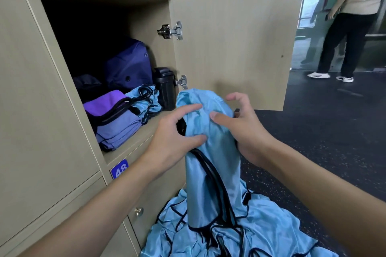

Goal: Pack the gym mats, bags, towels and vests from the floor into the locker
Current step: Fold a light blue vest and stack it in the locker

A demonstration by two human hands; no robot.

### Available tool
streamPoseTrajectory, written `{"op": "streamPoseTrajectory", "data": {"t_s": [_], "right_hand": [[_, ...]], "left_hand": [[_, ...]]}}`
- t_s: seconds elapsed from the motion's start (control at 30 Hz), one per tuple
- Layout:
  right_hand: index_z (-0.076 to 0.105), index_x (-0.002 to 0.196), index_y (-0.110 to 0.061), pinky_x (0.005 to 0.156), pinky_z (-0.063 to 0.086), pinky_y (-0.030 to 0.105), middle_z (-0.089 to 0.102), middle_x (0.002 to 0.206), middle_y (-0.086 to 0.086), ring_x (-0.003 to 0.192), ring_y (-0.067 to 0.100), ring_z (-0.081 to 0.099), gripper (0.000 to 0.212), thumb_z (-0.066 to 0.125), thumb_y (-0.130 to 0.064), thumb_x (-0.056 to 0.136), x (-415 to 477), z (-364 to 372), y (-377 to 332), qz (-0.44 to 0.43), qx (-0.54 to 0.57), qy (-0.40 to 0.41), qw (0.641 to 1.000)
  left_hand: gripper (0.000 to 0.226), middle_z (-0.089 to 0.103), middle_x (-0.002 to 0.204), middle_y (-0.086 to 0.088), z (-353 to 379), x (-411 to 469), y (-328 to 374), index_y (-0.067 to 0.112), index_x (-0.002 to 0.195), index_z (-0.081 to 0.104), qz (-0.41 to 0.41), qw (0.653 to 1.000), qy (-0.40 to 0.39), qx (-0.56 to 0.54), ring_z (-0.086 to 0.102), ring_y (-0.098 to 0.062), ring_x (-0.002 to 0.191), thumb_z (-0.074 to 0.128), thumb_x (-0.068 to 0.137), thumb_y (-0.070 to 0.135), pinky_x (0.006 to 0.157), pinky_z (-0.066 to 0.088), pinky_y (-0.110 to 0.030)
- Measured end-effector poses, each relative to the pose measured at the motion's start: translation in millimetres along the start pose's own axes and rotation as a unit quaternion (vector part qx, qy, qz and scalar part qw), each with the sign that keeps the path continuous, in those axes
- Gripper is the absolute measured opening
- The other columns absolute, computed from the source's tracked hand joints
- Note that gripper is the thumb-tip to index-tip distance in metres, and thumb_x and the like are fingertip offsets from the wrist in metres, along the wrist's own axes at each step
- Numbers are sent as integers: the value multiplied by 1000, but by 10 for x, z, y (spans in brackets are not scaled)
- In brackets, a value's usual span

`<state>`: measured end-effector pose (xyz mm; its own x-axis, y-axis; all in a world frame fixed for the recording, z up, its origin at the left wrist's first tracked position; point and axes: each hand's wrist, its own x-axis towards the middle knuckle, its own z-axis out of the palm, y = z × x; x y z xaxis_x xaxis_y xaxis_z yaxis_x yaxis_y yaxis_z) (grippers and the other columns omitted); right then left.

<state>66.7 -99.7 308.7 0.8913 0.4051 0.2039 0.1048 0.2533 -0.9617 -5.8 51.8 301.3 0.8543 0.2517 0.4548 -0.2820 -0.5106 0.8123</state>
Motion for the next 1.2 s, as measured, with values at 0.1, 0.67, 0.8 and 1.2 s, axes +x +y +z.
{"op": "streamPoseTrajectory", "data": {"t_s": [0.1, 0.67, 0.8, 1.2], "right_hand": [[47, 129, -30, 88, 57, 33, 66, 114, 6, 96, 20, 70, 56, 75, -9, 85, -19, -26, 29, 12, -55, -93, 994], [72, 95, -12, 64, 58, 29, 75, 81, 5, 71, 16, 71, 16, 74, -2, 84, -5, -169, -91, -9, -149, -122, 981], [72, 102, -9, 67, 59, 33, 76, 91, 13, 77, 23, 73, 18, 71, 0, 86, -9, -187, -107, 18, -104, -141, 984], [49, 130, -27, 79, 59, 32, 65, 124, 1, 102, 17, 71, 65, 82, -8, 77, 20, -217, -83, 32, -88, -165, 982]], "left_hand": [[60, 72, 116, -4, -51, 97, -23, 30, 116, 68, -61, 993, 61, -85, 70, -25, 105, 88, 62, 14, 94, 56, -47], [82, 34, 136, 13, -59, 90, 2, 38, 116, 59, -14, 985, -38, 169, 34, 7, 128, 74, 41, 69, 108, 33, -20], [67, 70, 102, 7, -63, 58, -10, 27, 107, 54, -7, 998, -62, 27, 68, -10, 94, 89, 52, 40, 83, 54, -32], [44, 73, 82, 6, -90, 102, 62, 19, 105, 60, -25, 991, 39, -122, 70, -11, 75, 82, 74, -4, 67, 57, -27]]}}
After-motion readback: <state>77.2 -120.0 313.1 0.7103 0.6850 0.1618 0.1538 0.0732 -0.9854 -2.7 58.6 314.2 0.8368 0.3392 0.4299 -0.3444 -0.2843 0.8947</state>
